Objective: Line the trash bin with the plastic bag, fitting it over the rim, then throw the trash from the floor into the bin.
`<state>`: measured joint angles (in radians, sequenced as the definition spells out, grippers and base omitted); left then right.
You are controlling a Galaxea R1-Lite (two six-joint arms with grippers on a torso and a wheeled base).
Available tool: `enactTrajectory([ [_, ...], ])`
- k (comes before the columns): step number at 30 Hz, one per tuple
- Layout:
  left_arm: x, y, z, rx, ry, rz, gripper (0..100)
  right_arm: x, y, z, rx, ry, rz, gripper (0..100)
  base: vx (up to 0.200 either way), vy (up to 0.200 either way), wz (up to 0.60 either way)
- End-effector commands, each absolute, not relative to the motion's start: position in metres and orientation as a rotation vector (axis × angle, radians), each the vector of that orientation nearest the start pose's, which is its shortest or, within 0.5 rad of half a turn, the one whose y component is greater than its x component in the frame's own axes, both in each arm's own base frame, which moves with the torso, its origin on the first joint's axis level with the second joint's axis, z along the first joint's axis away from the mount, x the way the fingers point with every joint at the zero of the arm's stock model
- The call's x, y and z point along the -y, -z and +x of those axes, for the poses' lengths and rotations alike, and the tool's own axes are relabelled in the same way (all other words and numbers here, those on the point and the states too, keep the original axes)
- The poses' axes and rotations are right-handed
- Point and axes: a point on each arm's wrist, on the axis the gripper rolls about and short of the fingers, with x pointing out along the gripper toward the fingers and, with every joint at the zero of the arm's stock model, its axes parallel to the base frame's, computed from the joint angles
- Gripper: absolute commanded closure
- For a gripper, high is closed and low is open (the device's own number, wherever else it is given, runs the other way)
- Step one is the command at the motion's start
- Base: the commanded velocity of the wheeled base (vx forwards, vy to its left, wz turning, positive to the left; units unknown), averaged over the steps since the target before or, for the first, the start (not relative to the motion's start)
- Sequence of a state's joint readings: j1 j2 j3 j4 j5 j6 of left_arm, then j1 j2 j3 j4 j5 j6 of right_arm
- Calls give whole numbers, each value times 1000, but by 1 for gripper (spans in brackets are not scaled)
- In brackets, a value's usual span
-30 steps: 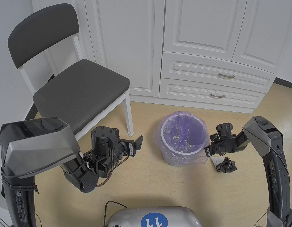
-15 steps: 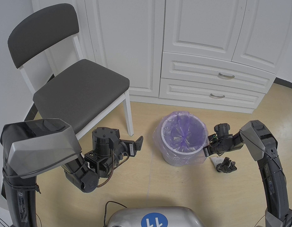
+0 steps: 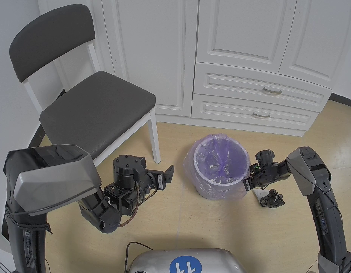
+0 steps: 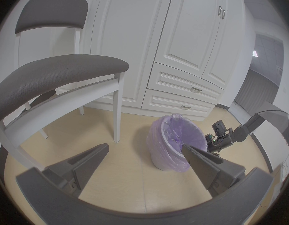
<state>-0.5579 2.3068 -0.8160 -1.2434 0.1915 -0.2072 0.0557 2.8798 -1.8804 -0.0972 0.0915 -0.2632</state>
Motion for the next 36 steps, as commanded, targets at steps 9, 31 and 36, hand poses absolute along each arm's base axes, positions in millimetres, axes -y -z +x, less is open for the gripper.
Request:
enactTrajectory([
  [9, 203, -28, 330, -267, 344, -109, 0, -19, 89, 496, -842, -232, -227, 0, 0, 0, 0],
  [31, 198, -51, 327, -217, 343, -136, 0, -1, 16, 503, -487, -105, -256, 0, 0, 0, 0],
  [36, 198, -52, 327, -211, 346, -138, 0, -18, 37, 535, -354, -42, -196, 0, 0, 0, 0],
])
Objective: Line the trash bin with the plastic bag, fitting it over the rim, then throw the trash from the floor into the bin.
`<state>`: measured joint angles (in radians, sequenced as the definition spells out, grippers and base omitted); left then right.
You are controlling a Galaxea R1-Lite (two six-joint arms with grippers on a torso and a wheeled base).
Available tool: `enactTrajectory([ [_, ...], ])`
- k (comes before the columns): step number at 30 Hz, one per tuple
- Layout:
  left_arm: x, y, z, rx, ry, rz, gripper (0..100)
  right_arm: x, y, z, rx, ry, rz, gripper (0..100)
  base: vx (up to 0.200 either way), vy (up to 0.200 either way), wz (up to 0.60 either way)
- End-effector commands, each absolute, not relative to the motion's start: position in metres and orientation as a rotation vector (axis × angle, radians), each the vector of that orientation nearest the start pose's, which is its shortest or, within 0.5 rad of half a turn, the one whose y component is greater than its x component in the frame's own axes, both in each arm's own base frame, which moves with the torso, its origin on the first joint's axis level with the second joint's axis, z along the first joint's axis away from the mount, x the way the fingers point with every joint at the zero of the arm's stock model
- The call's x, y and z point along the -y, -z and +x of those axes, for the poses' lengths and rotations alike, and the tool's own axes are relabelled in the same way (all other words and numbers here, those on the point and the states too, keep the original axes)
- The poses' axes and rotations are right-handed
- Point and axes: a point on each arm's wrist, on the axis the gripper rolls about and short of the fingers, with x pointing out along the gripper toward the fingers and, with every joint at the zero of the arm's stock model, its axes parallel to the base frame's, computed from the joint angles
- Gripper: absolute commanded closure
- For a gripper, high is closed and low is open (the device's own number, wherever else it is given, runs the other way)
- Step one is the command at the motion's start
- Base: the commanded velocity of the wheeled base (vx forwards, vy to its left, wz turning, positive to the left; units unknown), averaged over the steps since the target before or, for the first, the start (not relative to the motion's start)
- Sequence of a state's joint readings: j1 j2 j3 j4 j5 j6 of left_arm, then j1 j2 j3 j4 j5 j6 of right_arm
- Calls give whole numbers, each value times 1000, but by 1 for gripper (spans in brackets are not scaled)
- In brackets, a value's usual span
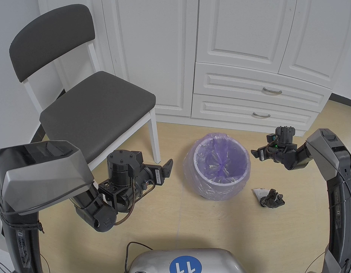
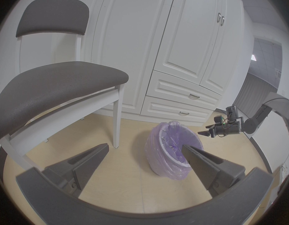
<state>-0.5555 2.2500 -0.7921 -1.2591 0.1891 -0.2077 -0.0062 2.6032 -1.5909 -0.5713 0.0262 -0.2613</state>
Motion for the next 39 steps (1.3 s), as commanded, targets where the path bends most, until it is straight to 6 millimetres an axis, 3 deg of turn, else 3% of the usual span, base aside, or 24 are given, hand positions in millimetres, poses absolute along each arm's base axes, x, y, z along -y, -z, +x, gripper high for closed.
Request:
enactTrajectory([
  [1, 198, -52, 327, -208, 346, -139, 0, -21, 39, 539, -337, -39, -177, 0, 0, 0, 0],
  [5, 196, -50, 326, -205, 345, -141, 0, -31, 44, 556, -258, -23, -108, 0, 0, 0, 0],
  [7, 196, -49, 326, -206, 346, -142, 0, -35, 61, 556, -282, -20, -90, 0, 0, 0, 0],
  [10, 195, -48, 326, -199, 344, -145, 0, -42, 68, 554, -291, -40, -54, 0, 0, 0, 0],
  [15, 194, -49, 326, -193, 343, -148, 0, -43, 68, 554, -291, -39, -32, 0, 0, 0, 0],
  [19, 193, -49, 326, -195, 341, -147, 0, -41, 55, 555, -259, -36, -32, 0, 0, 0, 0],
  [32, 194, -46, 326, -211, 341, -139, 0, -46, 30, 498, -362, -323, 5, 0, 0, 0, 0],
  [39, 195, -34, 347, -313, 303, -99, 0, -49, 32, 476, -404, -379, -6, 0, 0, 0, 0],
])
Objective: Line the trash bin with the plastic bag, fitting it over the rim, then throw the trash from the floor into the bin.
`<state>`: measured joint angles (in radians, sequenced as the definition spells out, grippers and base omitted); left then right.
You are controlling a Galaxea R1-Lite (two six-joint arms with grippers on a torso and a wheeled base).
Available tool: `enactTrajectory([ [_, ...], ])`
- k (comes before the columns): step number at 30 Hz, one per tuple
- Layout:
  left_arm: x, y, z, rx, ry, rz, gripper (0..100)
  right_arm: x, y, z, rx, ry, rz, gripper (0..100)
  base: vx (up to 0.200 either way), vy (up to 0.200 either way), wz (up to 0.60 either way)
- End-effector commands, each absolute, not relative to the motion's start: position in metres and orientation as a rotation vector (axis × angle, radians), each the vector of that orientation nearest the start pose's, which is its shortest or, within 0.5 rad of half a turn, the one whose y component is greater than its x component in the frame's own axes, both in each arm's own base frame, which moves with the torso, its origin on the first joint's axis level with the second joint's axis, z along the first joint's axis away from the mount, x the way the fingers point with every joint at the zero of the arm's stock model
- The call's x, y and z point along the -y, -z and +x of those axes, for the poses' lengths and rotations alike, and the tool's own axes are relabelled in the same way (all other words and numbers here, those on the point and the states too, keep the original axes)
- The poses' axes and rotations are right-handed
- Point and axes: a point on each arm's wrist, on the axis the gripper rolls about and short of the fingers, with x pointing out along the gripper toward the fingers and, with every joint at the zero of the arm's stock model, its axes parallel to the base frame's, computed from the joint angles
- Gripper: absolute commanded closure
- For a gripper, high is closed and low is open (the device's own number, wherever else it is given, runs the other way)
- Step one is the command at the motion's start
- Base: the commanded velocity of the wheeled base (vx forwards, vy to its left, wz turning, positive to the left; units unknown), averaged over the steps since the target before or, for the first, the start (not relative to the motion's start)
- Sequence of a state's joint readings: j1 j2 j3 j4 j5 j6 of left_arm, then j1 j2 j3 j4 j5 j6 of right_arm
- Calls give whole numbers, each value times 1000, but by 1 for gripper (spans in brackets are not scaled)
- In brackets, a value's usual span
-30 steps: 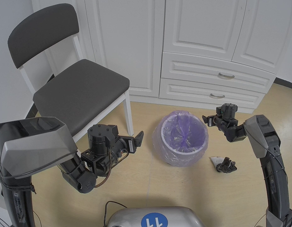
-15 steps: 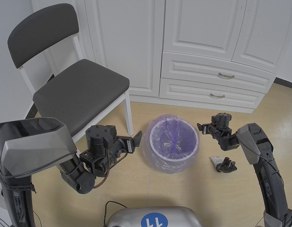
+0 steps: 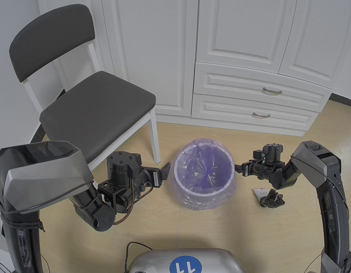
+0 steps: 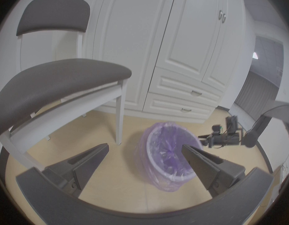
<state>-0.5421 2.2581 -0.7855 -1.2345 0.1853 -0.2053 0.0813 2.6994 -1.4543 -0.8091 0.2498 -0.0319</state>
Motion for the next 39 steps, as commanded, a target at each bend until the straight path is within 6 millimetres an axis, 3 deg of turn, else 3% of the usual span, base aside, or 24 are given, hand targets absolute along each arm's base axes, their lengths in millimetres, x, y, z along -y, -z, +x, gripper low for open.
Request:
enactTrajectory([
  [1, 195, -34, 347, -313, 303, -99, 0, -49, 32, 476, -404, -379, -6, 0, 0, 0, 0],
  [4, 202, -26, 376, -367, 277, -77, 0, -59, 34, 468, -422, -399, -32, 0, 0, 0, 0],
  [10, 208, -11, 407, -439, 238, -51, 0, -58, 45, 463, -447, -412, -103, 0, 0, 0, 0],
  [14, 201, -1, 426, -457, 203, -52, 0, -55, 47, 463, -452, -407, -107, 0, 0, 0, 0],
  [24, 208, 25, 457, -483, 182, -44, 0, -43, 66, 477, -446, -347, -125, 0, 0, 0, 0],
  [32, 221, 35, 478, -488, 188, -39, 0, -34, 61, 495, -381, -266, -134, 0, 0, 0, 0],
  [39, 227, 41, 489, -489, 189, -39, 0, -44, 67, 517, -310, -187, -120, 0, 0, 0, 0],
])
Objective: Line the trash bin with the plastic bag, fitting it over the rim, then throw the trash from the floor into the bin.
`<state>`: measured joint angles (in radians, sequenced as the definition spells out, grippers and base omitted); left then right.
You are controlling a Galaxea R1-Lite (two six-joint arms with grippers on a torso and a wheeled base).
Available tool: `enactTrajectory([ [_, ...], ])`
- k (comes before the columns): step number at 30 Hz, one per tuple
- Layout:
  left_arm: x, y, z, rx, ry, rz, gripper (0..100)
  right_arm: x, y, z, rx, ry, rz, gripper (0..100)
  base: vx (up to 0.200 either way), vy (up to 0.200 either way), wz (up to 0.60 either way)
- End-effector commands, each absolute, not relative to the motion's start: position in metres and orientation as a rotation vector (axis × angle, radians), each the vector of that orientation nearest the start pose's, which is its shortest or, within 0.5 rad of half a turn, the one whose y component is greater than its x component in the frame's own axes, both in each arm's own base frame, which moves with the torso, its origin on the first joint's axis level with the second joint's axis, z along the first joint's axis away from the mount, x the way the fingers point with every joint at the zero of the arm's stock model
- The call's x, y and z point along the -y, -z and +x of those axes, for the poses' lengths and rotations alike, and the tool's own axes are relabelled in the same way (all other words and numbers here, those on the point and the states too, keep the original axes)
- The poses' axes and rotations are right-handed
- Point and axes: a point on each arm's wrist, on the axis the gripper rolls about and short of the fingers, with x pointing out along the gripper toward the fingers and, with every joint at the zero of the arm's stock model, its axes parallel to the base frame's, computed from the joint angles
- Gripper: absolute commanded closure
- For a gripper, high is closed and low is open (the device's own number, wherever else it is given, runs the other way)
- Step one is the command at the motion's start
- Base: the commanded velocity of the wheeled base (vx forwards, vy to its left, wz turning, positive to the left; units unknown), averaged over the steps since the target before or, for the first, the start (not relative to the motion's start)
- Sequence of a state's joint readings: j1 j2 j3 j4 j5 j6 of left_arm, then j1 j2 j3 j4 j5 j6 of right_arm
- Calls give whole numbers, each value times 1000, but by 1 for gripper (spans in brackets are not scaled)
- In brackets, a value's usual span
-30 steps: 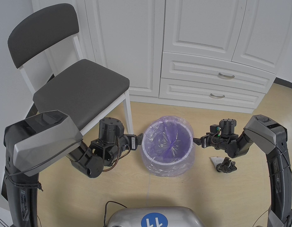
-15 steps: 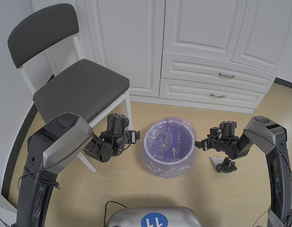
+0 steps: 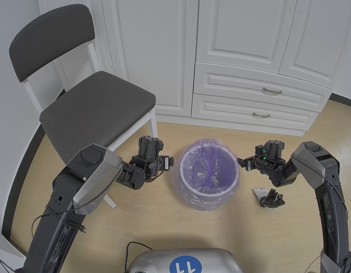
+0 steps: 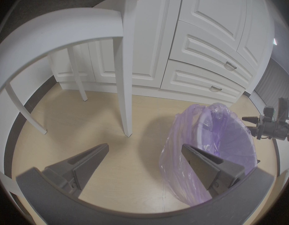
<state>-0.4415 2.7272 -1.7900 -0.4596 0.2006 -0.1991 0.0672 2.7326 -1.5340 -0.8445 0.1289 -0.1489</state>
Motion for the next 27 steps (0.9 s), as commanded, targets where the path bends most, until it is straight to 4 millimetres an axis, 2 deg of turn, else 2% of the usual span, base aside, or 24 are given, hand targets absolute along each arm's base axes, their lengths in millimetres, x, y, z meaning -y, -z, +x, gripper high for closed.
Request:
enactTrajectory([
  [1, 229, 43, 491, -493, 189, -36, 0, -50, 69, 520, -298, -183, -103, 0, 0, 0, 0],
  [5, 237, 48, 494, -504, 186, -26, 0, -64, 69, 524, -259, -185, -47, 0, 0, 0, 0],
  [7, 240, 58, 491, -539, 185, -7, 0, -65, 73, 524, -259, -187, -46, 0, 0, 0, 0],
  [15, 250, 63, 485, -555, 212, 16, 0, -66, 83, 513, -312, -204, -69, 0, 0, 0, 0],
  [21, 251, 57, 482, -555, 209, 13, 0, -59, 79, 503, -334, -208, -120, 0, 0, 0, 0],
  [24, 249, 51, 469, -588, 212, 28, 0, -58, 73, 493, -359, -237, -145, 0, 0, 0, 0],
  [27, 248, 46, 465, -583, 216, 25, 0, -58, 71, 489, -371, -246, -160, 0, 0, 0, 0],
])
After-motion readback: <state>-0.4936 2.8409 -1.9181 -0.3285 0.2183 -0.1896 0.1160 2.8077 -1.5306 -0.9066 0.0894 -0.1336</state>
